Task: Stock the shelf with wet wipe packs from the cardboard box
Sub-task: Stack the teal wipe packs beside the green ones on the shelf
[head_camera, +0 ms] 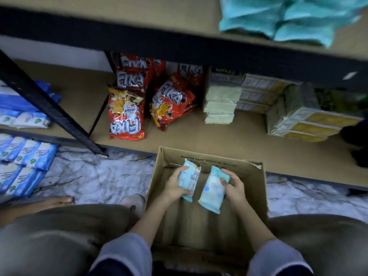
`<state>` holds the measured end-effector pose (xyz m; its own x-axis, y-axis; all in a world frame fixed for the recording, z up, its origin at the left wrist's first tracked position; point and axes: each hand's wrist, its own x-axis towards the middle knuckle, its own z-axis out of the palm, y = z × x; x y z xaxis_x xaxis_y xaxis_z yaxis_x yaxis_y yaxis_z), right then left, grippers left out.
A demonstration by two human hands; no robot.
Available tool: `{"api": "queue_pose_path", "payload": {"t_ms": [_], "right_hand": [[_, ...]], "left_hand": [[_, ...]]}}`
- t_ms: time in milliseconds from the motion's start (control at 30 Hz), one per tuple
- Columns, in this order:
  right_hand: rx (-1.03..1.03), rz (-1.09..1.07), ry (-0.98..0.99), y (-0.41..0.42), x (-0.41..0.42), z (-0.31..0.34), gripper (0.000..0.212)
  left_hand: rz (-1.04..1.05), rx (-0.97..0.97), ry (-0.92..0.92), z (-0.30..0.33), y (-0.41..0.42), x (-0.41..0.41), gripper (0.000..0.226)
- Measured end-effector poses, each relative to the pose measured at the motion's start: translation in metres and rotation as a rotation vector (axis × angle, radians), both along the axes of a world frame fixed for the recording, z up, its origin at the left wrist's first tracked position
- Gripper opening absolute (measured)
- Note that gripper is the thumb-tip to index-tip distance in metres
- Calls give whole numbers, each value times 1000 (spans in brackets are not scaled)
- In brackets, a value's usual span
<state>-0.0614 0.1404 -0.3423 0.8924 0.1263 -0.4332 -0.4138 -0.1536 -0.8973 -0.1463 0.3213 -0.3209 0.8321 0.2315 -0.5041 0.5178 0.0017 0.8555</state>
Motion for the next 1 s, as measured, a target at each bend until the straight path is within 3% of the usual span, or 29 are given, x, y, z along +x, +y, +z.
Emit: {"api": "queue_pose_path", "payload": {"t_ms": [167,300,467,633,867,1000], "right_hand": [[189,-81,-40,-5,-9,92,22],[403,-109,-59,-19,-19,170,39],[401,12,-236,-41,-30,253,46],[521,-20,-356,-53,-29,322,44],[609,-27,-550,-42,-3,400,45],[574,-3,-646,-27,28,438,49]], "left_hand": [[13,82,-213,85,-3,3,78],[32,142,-380,147,-7,0,78],[-87,260,-540,225,-26,-4,76],[-149,306,-702,295,-44,-8,75],[-16,439,-907,377,-35,10,77],[72,558,-918,413,-19,38,79]]}}
